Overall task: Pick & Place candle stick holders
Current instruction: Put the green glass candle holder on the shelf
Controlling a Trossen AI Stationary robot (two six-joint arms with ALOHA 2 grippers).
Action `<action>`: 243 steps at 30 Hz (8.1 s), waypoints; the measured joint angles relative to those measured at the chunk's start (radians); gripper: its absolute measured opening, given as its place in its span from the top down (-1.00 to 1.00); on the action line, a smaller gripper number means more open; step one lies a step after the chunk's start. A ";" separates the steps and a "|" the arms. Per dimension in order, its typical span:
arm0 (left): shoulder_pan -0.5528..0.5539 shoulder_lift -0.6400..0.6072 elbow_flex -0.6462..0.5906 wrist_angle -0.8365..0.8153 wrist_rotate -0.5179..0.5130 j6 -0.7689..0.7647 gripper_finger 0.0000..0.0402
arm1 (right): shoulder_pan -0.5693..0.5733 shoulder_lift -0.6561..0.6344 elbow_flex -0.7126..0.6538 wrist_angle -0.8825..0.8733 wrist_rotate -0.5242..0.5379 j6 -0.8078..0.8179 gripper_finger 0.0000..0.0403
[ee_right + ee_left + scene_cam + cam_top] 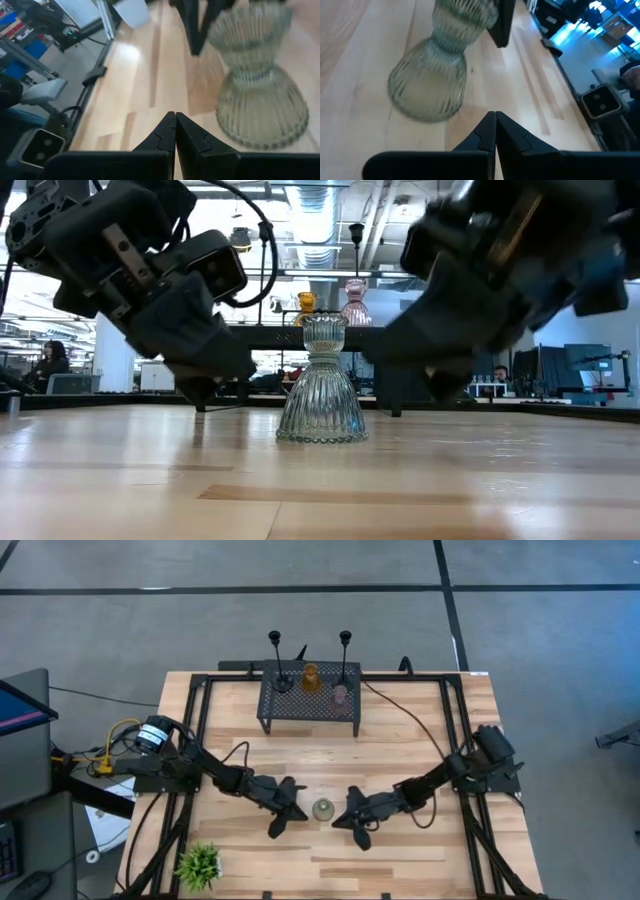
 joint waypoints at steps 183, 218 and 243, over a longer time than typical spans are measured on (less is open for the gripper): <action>0.156 -0.309 -0.266 0.032 -0.375 0.336 -0.18 | -0.191 -1.291 -0.611 -0.277 0.068 -0.578 1.00; 0.184 -0.309 -0.266 0.077 -0.329 0.258 -0.42 | -0.191 -1.291 -0.610 -0.277 0.069 -0.578 1.00; 0.189 -0.006 -0.055 0.109 -0.308 0.313 -0.42 | -0.190 -1.291 -0.609 -0.270 0.069 -0.559 1.00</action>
